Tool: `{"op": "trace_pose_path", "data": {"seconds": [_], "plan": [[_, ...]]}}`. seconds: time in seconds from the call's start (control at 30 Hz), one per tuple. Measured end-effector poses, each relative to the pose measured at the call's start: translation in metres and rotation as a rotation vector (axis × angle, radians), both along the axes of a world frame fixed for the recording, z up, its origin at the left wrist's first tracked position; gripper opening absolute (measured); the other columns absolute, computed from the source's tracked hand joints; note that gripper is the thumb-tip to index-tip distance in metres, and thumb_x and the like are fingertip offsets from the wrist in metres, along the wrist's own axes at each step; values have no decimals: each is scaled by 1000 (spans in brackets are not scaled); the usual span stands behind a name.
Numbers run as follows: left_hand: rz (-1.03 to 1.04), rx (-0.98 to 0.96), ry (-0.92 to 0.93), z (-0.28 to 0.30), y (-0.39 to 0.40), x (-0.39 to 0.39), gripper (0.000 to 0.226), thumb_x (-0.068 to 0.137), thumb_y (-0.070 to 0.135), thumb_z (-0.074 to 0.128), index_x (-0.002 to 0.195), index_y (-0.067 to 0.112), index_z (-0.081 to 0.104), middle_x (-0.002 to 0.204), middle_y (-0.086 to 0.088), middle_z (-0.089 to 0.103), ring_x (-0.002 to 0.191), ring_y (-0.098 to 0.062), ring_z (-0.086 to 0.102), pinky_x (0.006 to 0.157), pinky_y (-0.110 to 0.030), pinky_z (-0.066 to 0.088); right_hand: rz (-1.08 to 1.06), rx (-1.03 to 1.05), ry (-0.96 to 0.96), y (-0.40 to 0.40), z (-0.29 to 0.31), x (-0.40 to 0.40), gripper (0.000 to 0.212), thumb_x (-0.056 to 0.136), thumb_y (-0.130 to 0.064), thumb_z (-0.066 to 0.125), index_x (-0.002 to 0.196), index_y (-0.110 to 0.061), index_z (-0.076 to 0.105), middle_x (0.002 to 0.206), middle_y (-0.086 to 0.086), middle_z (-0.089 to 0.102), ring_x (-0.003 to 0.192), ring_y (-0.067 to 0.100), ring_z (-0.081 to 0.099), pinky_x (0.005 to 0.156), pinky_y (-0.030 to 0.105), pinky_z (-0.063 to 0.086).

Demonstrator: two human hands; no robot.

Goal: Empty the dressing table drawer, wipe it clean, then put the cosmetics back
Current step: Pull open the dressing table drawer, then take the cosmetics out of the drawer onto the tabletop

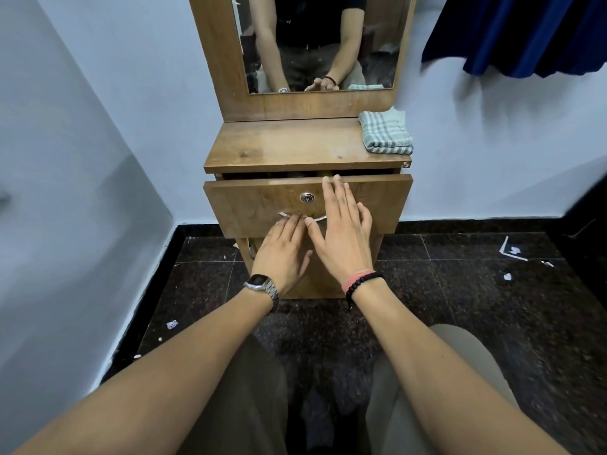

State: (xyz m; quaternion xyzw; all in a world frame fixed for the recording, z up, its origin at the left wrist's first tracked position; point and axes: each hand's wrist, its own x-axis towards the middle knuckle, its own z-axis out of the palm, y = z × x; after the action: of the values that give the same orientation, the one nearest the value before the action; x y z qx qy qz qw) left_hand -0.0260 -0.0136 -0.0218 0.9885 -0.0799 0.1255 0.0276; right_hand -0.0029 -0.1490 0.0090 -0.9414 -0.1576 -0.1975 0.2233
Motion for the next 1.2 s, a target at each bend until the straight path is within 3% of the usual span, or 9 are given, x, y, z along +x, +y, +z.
{"op": "trace_pose_path", "data": {"seconds": [0.27,0.43,0.6,0.77,0.83,0.9,0.97,1.07,1.2], "plan": [[-24,81,-23,14,-12,-55,63,79,29,62,134,4,47,131,-12,55,121,-28,51,106,-36,39,-2,-72,-57,-11,12,-20,67,98,-50,30,155,-23,8,162,0,4,149,14,2,117,39,10],[-60,108,17,22,-17,-83,58,76,29,63,129,5,53,119,-8,61,110,-25,57,98,-34,46,19,-111,-36,-14,11,-37,66,97,-52,34,153,-24,15,162,0,8,149,14,3,118,41,11],[-90,185,19,30,-17,-106,46,69,31,70,108,7,65,93,-6,66,84,-25,64,73,-33,56,90,-126,-59,-13,12,-62,50,94,-48,41,136,-21,47,155,5,31,146,18,23,116,42,15],[-95,148,144,58,-23,-125,32,89,39,48,111,18,57,108,-1,60,103,-24,58,80,-34,49,109,-136,-71,-19,17,-81,35,91,-45,50,118,-24,57,124,-7,60,117,13,52,106,34,29],[-34,47,142,79,-18,-123,28,91,44,42,104,26,59,100,1,62,93,-23,62,74,-32,49,119,-141,-80,-21,20,-86,32,90,-43,52,114,-24,58,111,-8,64,106,14,57,97,32,28],[-24,-32,15,97,-8,-118,25,91,42,43,100,27,61,89,2,60,86,-22,60,67,-30,48,131,-161,-65,-21,23,-90,30,90,-42,53,113,-24,58,104,-7,65,102,17,58,92,33,29],[-39,-100,-94,102,5,-112,22,91,38,46,102,27,61,93,5,60,92,-20,56,67,-31,48,140,-171,-29,-21,28,-91,31,91,-46,51,112,-24,58,100,-6,66,99,18,58,91,35,34],[26,-25,-26,89,23,-108,37,93,49,39,117,28,58,117,6,59,112,-19,51,88,-35,45,142,-168,10,-21,34,-91,36,89,-58,45,100,-26,56,89,-7,66,91,17,60,85,36,39],[59,6,65,75,36,-113,64,87,65,7,108,30,56,108,7,63,100,-18,57,82,-35,38,148,-174,58,-20,38,-91,43,85,-67,44,92,-26,55,81,-6,65,83,18,61,80,34,41]]}}
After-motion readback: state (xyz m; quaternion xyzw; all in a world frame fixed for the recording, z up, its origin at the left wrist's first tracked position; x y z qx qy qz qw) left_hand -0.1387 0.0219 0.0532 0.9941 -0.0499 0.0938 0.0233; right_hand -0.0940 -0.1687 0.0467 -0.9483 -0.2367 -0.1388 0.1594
